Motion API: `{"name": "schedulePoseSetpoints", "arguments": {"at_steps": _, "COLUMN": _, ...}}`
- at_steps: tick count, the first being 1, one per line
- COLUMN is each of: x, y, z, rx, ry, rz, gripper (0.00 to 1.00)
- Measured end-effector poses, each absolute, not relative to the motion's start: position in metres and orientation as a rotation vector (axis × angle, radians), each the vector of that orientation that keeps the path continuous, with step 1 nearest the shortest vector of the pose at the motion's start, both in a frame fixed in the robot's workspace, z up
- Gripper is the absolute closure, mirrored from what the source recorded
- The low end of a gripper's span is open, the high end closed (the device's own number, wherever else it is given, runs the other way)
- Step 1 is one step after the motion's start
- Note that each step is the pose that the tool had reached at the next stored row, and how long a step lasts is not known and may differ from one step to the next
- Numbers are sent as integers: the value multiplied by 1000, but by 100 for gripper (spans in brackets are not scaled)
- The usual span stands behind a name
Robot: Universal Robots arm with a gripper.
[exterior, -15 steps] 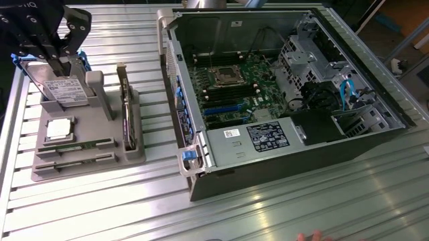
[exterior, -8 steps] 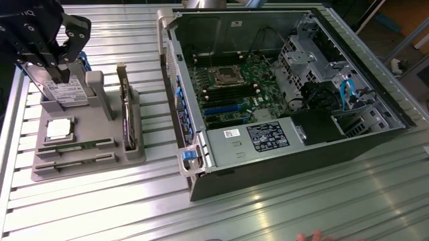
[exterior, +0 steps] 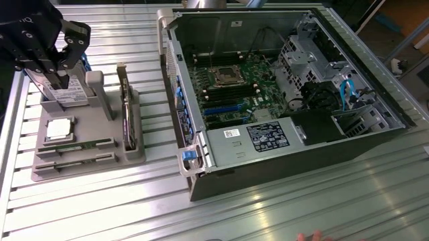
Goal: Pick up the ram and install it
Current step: 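Reach for the ram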
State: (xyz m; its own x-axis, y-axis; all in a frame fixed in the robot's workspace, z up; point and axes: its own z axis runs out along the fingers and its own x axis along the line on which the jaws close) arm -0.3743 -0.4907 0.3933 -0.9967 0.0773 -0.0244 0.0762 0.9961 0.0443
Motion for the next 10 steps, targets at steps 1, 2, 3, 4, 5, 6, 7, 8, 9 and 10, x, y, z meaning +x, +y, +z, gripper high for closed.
{"name": "schedulePoseSetpoints", "arguments": {"at_steps": 1, "x": -374, "y": -491, "z": 393, "rx": 120, "ry": 3112, "rz": 67, "gripper": 89}}
{"name": "schedulePoseSetpoints", "arguments": {"at_steps": 2, "x": -374, "y": -491, "z": 393, "rx": 120, "ry": 3112, "rz": 68, "gripper": 89}}
{"name": "schedulePoseSetpoints", "arguments": {"at_steps": 3, "x": -374, "y": -491, "z": 393, "rx": 120, "ry": 3112, "rz": 68, "gripper": 89}}
{"name": "schedulePoseSetpoints", "arguments": {"at_steps": 4, "x": -374, "y": -491, "z": 393, "rx": 120, "ry": 3112, "rz": 68, "gripper": 89}}
{"name": "schedulePoseSetpoints", "arguments": {"at_steps": 5, "x": -375, "y": -492, "z": 393, "rx": 120, "ry": 3112, "rz": 68, "gripper": 89}}
{"name": "schedulePoseSetpoints", "arguments": {"at_steps": 6, "x": -375, "y": -492, "z": 393, "rx": 120, "ry": 3112, "rz": 68, "gripper": 89}}
{"name": "schedulePoseSetpoints", "arguments": {"at_steps": 7, "x": -376, "y": -493, "z": 393, "rx": 120, "ry": 3112, "rz": 68, "gripper": 89}}
{"name": "schedulePoseSetpoints", "arguments": {"at_steps": 8, "x": -376, "y": -494, "z": 393, "rx": 120, "ry": 3112, "rz": 68, "gripper": 89}}
{"name": "schedulePoseSetpoints", "arguments": {"at_steps": 9, "x": -377, "y": -494, "z": 393, "rx": 120, "ry": 3112, "rz": 68, "gripper": 89}}
{"name": "schedulePoseSetpoints", "arguments": {"at_steps": 10, "x": -377, "y": -495, "z": 393, "rx": 120, "ry": 3112, "rz": 68, "gripper": 89}}
